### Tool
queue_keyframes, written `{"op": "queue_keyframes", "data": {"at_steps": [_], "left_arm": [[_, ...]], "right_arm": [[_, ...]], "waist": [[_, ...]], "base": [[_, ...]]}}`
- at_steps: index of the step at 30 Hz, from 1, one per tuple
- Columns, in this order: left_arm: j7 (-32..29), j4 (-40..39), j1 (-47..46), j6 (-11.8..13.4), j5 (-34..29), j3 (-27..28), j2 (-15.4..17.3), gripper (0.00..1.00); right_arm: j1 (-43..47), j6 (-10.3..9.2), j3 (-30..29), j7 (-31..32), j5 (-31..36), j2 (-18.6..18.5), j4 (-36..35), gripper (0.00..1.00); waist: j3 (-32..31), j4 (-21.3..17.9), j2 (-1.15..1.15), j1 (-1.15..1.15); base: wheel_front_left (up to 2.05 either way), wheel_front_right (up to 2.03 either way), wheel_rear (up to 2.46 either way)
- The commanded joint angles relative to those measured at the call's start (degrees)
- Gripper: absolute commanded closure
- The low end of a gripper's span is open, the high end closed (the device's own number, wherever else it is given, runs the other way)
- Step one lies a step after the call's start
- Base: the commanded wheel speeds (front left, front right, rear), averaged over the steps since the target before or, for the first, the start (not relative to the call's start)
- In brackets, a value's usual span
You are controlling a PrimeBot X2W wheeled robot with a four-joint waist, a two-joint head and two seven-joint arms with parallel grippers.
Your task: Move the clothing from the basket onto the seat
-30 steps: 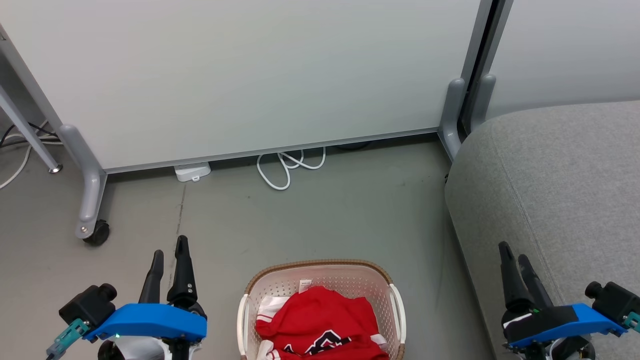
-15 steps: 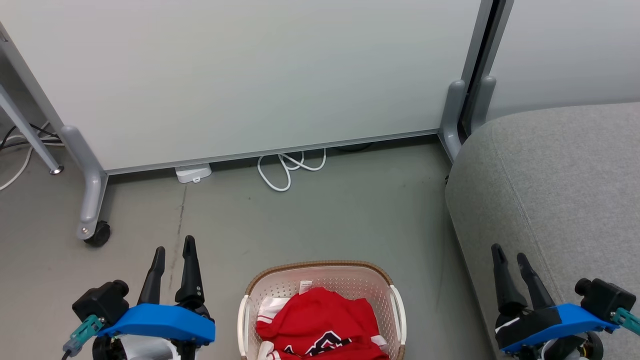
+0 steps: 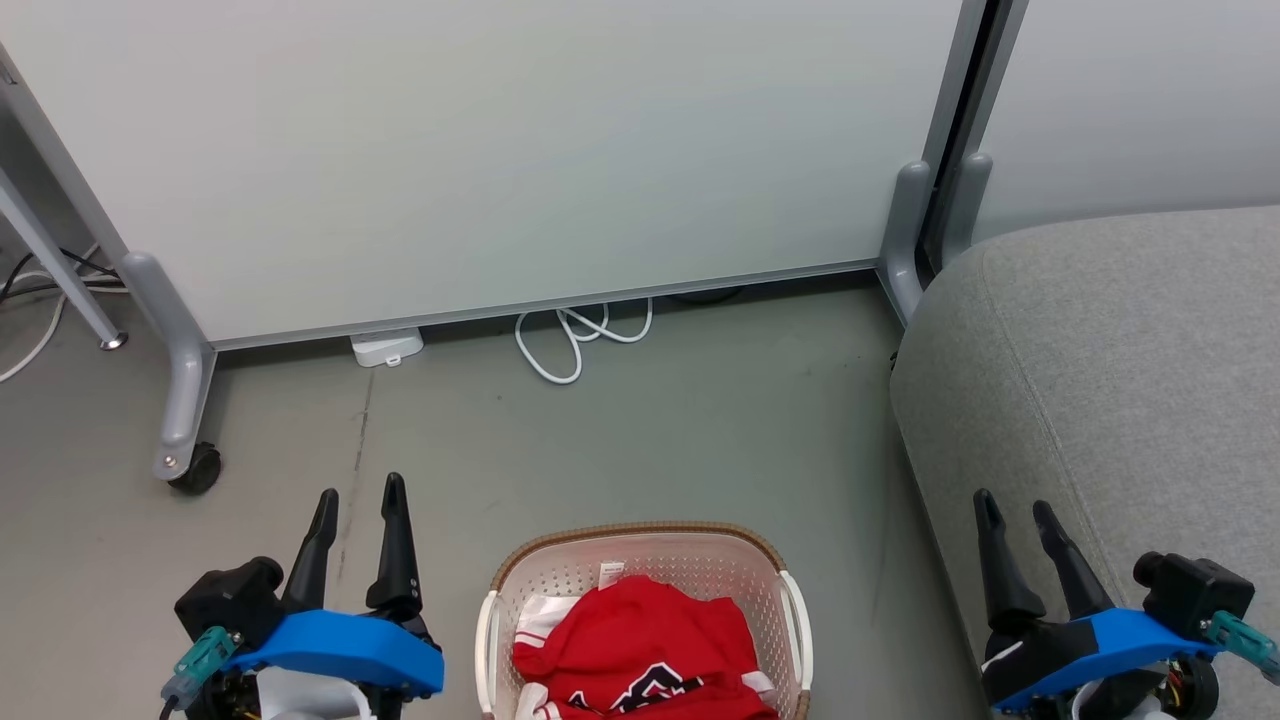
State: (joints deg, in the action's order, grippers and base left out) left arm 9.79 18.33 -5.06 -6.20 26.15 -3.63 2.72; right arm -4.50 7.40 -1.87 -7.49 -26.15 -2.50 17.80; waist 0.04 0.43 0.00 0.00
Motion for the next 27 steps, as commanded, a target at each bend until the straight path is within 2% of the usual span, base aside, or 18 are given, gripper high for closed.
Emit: {"op": "queue_keyframes", "data": {"at_steps": [1, 27], "left_arm": [[0.6, -0.1, -1.3, -0.3, -1.2, -0.1, 0.3, 0.0], [3.7, 3.2, -2.0, -0.8, -9.4, -1.7, 0.2, 0.0]], "right_arm": [[-1.0, 0.1, 0.1, -0.5, 1.4, -0.5, -0.4, 0.0], [-0.8, 0.13, -0.2, -2.9, 13.2, -0.5, 0.2, 0.0]], "waist": [[0.0, 0.0, 0.0, 0.0], [-0.4, 0.2, 0.0, 0.0]], "base": [[0.0, 0.0, 0.0], [0.0, 0.0, 0.0]]}}
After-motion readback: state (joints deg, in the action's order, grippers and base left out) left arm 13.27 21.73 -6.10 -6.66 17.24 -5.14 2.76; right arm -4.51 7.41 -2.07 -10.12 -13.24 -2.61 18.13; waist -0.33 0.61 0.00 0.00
